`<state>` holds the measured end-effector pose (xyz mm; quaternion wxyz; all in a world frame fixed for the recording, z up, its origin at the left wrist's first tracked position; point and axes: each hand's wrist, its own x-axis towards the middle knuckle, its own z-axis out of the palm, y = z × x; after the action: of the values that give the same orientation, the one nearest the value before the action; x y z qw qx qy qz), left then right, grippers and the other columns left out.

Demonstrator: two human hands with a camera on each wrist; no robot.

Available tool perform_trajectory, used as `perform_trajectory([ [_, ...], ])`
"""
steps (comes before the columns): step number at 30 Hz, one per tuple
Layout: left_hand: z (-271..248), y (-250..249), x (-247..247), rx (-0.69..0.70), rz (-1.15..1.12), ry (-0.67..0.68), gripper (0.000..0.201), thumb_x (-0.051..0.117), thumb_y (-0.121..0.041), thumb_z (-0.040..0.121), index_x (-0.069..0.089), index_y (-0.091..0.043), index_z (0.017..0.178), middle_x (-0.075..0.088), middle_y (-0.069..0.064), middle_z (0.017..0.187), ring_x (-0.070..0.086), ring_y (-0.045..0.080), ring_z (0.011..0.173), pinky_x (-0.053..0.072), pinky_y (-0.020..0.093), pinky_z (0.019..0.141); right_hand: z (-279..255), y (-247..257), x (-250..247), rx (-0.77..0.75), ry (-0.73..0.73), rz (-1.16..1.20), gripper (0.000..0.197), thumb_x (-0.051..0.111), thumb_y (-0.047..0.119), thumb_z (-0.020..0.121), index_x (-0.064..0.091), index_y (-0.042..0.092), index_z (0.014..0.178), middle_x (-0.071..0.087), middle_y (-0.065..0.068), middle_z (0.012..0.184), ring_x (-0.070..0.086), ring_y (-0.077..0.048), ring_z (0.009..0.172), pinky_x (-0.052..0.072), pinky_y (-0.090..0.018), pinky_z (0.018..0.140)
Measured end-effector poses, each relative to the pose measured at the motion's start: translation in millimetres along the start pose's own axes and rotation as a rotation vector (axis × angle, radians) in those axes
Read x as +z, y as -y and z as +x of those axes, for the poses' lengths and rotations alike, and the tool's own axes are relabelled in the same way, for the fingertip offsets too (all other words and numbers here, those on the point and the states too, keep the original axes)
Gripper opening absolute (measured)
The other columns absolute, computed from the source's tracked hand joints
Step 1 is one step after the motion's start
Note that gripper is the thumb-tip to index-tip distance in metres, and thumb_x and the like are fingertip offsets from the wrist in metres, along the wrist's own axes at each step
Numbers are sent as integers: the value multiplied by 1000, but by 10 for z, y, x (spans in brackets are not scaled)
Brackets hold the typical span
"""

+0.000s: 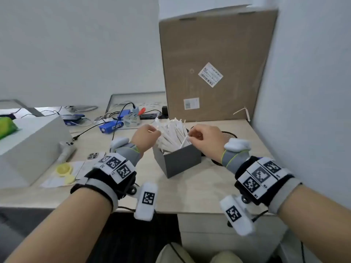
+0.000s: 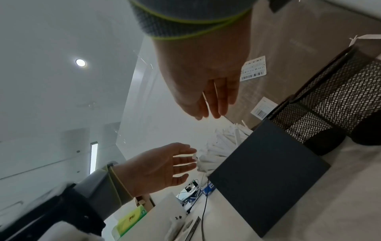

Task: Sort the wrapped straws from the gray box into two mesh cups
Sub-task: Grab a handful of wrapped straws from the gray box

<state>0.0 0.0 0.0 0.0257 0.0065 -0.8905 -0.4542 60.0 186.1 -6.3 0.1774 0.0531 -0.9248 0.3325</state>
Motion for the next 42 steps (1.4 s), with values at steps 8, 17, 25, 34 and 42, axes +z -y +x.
perform_trajectory([
  [8,30,99,76,-101,-75,73,40,64,-24,86,48,-12,121,60,12,110,61,27,98,54,39,82,167,159,294,24,212,-122,46,66,32,84,53,17,125,60,-3,119,59,-23,106,43,-31,86],
  [17,128,97,150,35,-148,83,28,65,-2,79,60,-9,106,61,9,98,60,20,76,56,40,82,404,136,704,114,318,-84,66,68,38,80,38,20,136,58,-5,126,59,-26,108,49,-37,89],
  [25,170,152,85,117,-259,137,17,67,-13,84,66,-11,101,67,6,95,61,15,82,55,31,78,457,56,792,150,235,-71,32,64,41,81,40,23,70,53,0,79,49,-23,75,33,-31,62],
  [34,213,208,92,125,-268,71,19,53,-9,90,67,-14,102,67,5,103,57,13,86,48,24,75,481,-69,792,191,143,109,26,59,31,89,55,6,95,52,-6,85,50,-25,83,33,-33,67],
  [42,204,195,149,159,-280,-44,28,46,-2,87,65,-14,105,62,-2,98,54,4,81,45,16,68,524,-126,619,218,71,352,23,58,23,90,63,7,105,69,-8,105,61,-22,95,44,-32,78],
])
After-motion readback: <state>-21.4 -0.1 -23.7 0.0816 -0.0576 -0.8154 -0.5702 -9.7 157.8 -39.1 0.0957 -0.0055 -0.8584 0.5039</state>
